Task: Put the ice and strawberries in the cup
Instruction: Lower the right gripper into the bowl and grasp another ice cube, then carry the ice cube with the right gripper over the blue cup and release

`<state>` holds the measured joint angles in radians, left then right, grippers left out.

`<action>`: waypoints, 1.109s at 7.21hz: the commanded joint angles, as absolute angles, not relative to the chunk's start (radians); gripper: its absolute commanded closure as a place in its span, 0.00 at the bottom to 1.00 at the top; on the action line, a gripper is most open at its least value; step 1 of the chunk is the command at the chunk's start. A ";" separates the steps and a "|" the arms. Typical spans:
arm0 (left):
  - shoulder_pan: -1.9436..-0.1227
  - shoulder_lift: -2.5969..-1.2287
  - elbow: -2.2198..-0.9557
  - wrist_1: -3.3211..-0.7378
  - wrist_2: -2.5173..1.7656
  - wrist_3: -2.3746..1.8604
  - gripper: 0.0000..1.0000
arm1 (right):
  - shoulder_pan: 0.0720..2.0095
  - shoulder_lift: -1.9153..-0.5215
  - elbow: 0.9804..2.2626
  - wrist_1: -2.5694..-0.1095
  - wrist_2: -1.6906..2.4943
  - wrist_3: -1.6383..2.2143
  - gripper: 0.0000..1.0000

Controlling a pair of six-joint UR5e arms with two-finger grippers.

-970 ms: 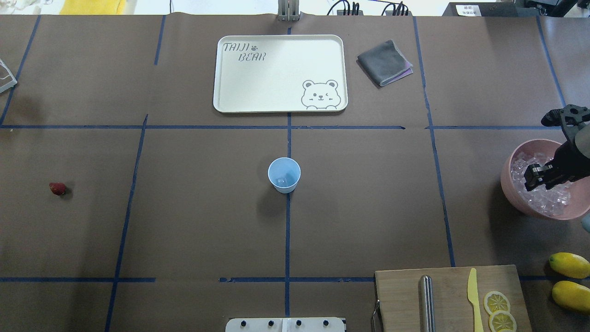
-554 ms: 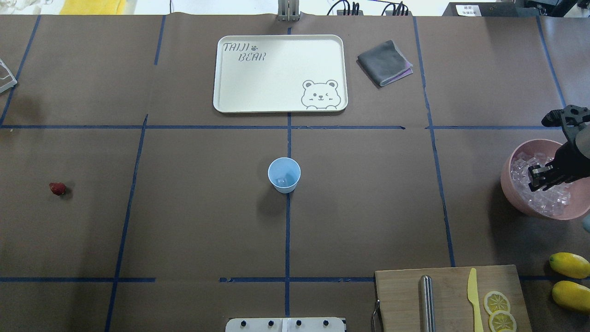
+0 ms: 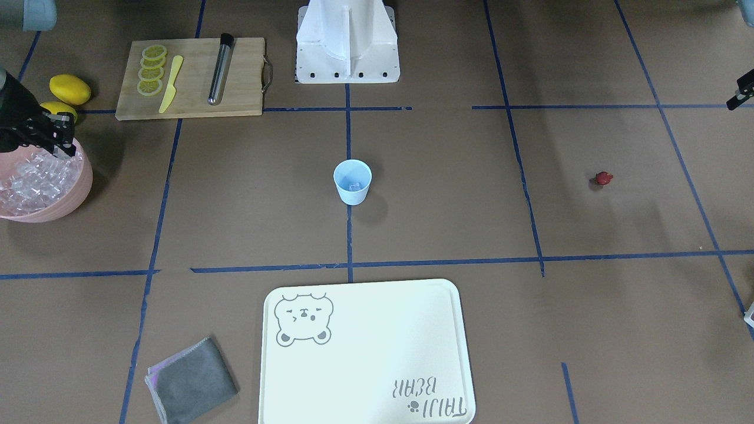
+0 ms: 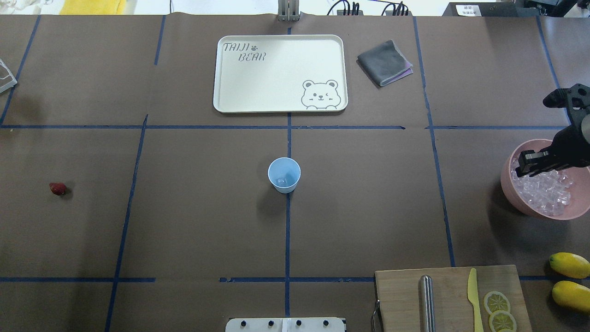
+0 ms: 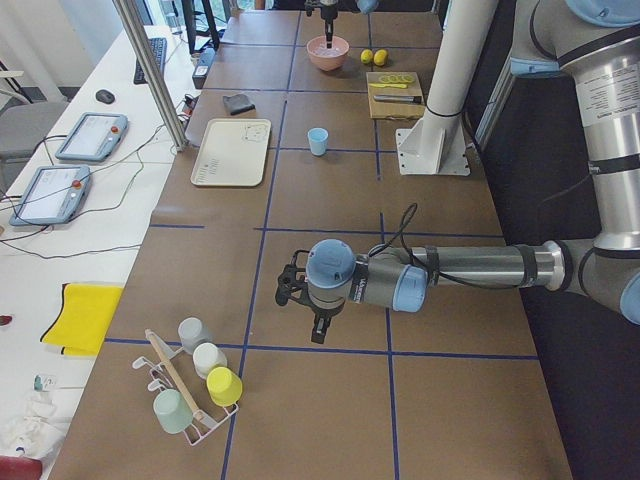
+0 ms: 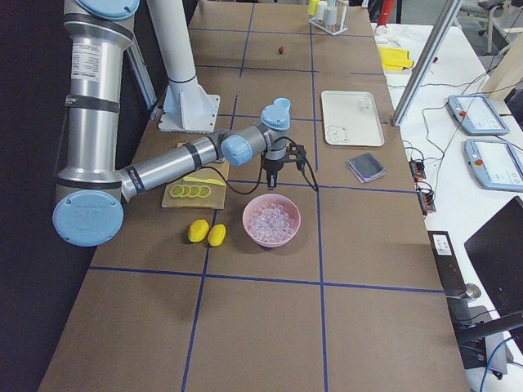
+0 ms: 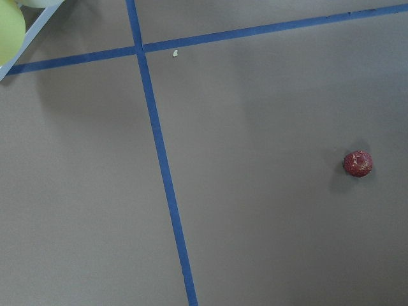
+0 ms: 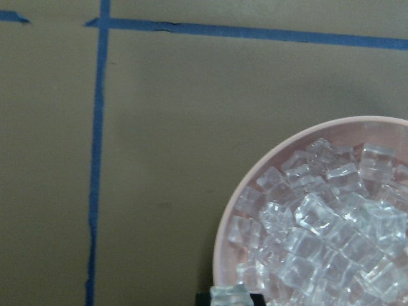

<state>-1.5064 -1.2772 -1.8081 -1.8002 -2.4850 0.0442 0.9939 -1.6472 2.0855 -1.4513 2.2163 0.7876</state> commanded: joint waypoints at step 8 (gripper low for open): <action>-1.506 -1.275 -1.804 -1.835 -2.485 0.037 0.00 | 0.531 -0.847 1.726 -1.450 1.896 1.717 1.00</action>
